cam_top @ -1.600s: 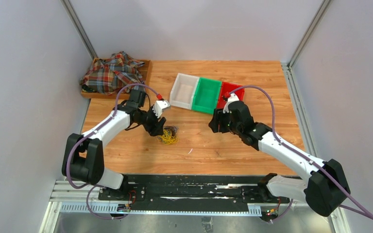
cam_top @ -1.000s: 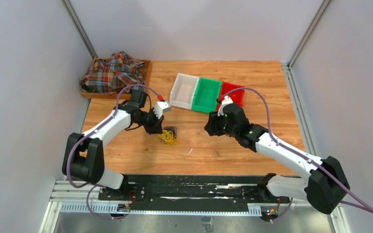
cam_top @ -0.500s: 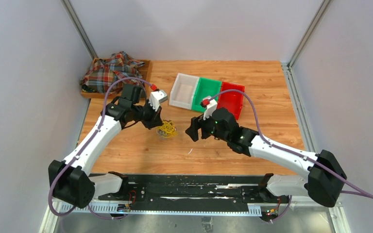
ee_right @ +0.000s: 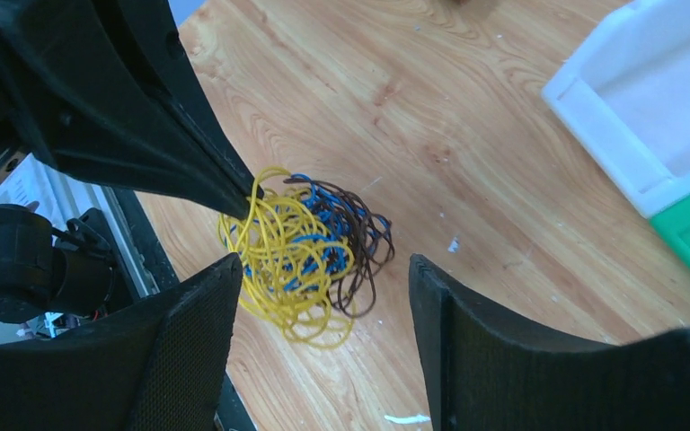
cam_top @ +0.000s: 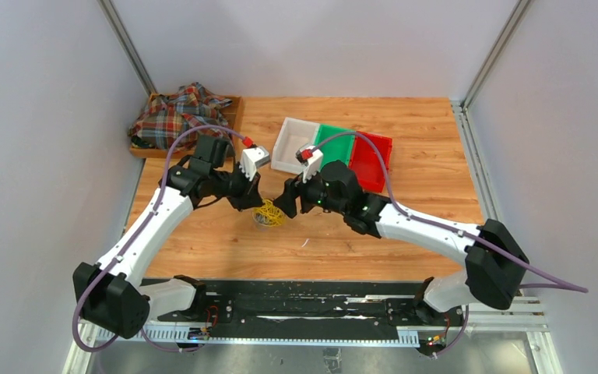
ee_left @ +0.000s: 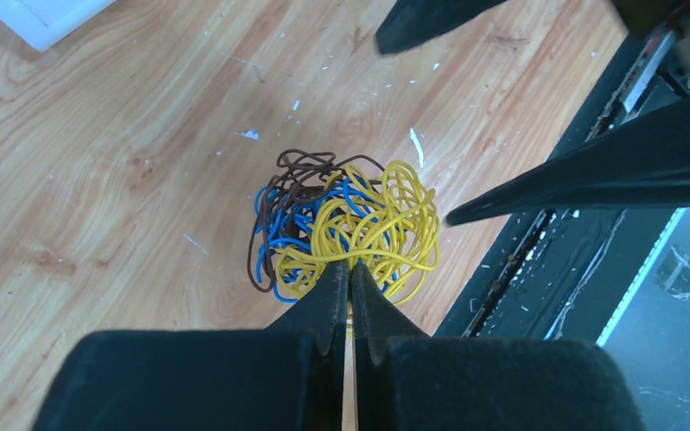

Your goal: Untangle the cables

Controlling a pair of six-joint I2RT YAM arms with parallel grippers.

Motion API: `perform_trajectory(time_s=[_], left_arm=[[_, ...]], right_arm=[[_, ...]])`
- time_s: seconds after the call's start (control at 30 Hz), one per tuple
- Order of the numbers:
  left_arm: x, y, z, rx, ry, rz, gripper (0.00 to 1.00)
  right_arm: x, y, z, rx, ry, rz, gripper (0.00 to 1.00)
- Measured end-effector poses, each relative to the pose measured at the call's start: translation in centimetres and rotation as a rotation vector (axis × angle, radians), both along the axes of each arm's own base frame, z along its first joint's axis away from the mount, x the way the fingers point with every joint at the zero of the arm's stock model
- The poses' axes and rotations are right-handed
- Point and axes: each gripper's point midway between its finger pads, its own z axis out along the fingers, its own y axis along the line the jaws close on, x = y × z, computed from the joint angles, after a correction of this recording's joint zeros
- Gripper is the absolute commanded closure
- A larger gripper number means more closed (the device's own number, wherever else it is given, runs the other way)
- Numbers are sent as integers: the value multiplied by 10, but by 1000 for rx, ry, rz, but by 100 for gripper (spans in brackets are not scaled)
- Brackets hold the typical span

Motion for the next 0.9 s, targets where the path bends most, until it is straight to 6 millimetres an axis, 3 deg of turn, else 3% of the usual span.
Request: perform_trajectory(time_s=[0.27, 0.53, 0.67, 0.9], left_arm=[[-6, -7, 20, -45, -1, -44, 99], [-13, -8, 34, -61, -19, -72, 99], [-13, -6, 32, -47, -25, -77, 100], [-8, -1, 27, 6, -60, -74, 100]], right_arm=[[1, 20, -18, -18, 45, 57, 56], [-2, 10, -24, -26, 54, 34, 98], [-9, -7, -23, -23, 49, 3, 99], [-15, -33, 3, 27, -16, -54, 100]])
